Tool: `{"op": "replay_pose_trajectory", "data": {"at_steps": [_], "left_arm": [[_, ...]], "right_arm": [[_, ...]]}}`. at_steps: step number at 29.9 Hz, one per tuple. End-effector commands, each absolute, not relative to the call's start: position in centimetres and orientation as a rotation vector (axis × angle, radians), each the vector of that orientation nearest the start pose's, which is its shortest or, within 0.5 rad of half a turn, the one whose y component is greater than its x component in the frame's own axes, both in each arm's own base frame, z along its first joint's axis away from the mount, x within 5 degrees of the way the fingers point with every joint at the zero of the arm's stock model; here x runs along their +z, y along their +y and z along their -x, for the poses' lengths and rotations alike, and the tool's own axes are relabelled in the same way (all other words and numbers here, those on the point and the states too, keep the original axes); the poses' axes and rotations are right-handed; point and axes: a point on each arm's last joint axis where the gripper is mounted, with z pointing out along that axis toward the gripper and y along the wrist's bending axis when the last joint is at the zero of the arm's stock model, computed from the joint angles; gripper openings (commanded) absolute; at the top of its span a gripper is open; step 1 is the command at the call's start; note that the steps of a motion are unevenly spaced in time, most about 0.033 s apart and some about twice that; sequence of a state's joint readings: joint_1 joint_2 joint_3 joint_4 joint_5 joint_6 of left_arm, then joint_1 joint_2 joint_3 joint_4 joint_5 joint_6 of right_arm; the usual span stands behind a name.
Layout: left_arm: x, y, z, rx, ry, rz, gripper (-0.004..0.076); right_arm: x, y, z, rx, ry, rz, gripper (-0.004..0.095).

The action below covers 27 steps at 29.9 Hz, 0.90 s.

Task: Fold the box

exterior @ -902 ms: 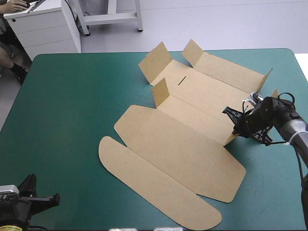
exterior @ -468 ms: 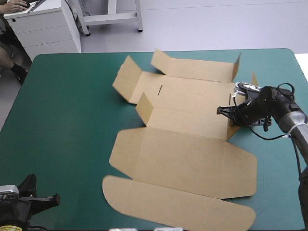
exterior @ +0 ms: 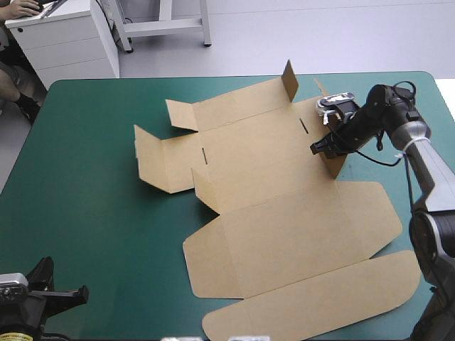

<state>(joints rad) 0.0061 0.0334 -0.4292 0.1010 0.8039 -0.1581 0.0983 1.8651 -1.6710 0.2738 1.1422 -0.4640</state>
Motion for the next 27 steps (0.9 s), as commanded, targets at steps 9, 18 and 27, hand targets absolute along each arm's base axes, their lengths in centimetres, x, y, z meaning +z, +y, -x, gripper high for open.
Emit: {"op": "replay_pose_trajectory", "data": {"at_steps": [9,18,27], "left_arm": [[29.2,0.6,-1.9,-0.006,1.801,0.130,-0.0010],[29.2,0.6,-1.9,-0.006,1.801,0.130,-0.0010],[29.2,0.6,-1.9,-0.006,1.801,0.130,-0.0010]], "right_arm": [[32.7,16.5,-40.9,0.050,2.251,1.442,-0.0019],[32.3,22.1,-40.7,-0.019,1.841,1.739,-0.0020],[31.2,24.9,-40.5,0.029,1.559,1.903,-0.0020]]}}
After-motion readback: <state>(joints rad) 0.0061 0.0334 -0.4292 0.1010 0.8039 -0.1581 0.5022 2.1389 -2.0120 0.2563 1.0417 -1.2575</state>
